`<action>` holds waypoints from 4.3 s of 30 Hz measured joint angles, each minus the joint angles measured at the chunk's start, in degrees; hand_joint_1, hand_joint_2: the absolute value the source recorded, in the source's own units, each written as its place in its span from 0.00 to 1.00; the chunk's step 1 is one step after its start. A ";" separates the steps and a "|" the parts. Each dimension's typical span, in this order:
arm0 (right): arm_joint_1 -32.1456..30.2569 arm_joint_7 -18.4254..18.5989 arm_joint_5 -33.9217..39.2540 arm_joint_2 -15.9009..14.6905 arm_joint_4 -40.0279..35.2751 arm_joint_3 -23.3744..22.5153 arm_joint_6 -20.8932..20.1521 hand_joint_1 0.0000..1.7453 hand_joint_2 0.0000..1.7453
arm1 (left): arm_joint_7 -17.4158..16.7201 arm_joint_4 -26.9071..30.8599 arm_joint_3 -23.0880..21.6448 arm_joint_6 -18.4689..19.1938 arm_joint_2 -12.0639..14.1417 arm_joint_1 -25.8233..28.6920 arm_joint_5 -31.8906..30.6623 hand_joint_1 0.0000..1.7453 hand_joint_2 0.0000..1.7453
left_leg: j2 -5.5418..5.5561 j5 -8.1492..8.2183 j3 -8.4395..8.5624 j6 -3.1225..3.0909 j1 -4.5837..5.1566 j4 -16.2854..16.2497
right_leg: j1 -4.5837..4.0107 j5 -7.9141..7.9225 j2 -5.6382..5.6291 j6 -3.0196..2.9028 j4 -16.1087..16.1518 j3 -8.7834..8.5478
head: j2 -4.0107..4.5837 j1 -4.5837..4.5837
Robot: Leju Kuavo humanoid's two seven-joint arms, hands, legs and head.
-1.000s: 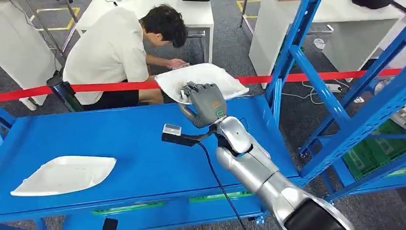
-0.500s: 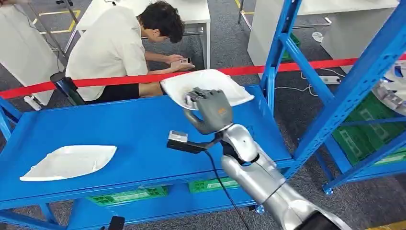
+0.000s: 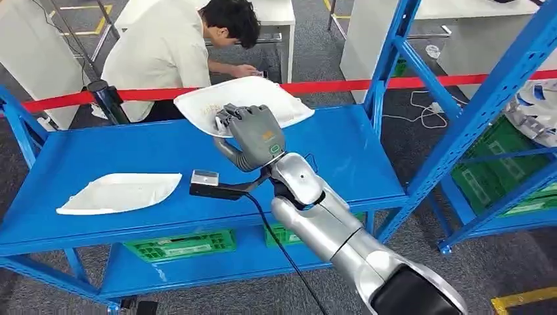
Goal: Take the parts from the cabinet and place them on the table.
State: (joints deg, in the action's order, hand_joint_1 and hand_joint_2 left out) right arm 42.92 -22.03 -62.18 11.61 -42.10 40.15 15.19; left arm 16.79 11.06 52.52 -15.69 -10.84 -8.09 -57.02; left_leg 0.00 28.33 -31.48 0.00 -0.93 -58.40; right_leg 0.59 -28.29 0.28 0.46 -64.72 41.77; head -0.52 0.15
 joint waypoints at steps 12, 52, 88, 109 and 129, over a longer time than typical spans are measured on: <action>0.43 -0.77 -0.11 0.44 1.73 0.04 0.00 1.00 1.00 | -0.44 -0.07 0.07 -0.07 -0.24 0.11 -0.50 0.00 1.00 | -0.18 -5.54 -5.33 0.96 0.99 -0.02 | -2.16 -1.01 -0.05 -3.52 6.63 -10.99 | 0.00 -0.52; -2.05 -2.19 -0.94 1.38 3.26 -3.26 3.82 1.00 1.00 | 0.31 -0.02 0.11 0.94 0.79 0.74 0.18 0.00 1.00 | -0.06 0.75 -4.41 4.22 -0.39 -11.12 | -0.80 4.50 0.21 -2.79 6.40 -4.68 | 0.00 -0.11; 3.44 3.43 -4.52 -7.93 -5.99 -11.62 2.80 1.00 1.00 | 4.39 0.13 0.13 2.19 1.05 0.03 -0.57 0.00 1.00 | 0.11 2.50 1.31 1.35 0.25 -0.87 | -1.12 5.82 0.39 -0.79 5.77 -3.61 | 0.00 -0.31; 1.14 2.01 -3.85 -10.75 -9.22 -13.86 2.69 1.00 1.00 | 3.61 0.35 0.15 2.21 1.09 -0.41 -0.76 0.00 1.00 | -0.22 0.30 -0.43 0.41 0.42 -0.42 | -1.17 8.87 0.23 -0.70 7.78 -2.26 | 0.00 -0.61; 6.04 3.34 -2.78 -14.12 -12.79 -17.49 -5.11 1.00 1.00 | 3.87 0.37 0.22 2.75 1.66 -1.97 0.87 0.00 1.00 | -0.21 0.03 -0.84 0.82 0.37 -0.39 | -1.21 8.90 0.23 -0.73 7.50 -1.73 | 0.00 -0.61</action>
State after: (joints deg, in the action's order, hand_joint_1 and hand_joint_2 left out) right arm 48.96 -18.69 -64.96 -2.51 -54.88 22.67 10.08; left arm 20.65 11.43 52.74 -12.94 -9.18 -10.06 -56.15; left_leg -0.21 28.36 -32.32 0.82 -0.56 -58.79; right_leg -0.62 -19.39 0.51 -0.27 -57.22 40.04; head -0.52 -0.46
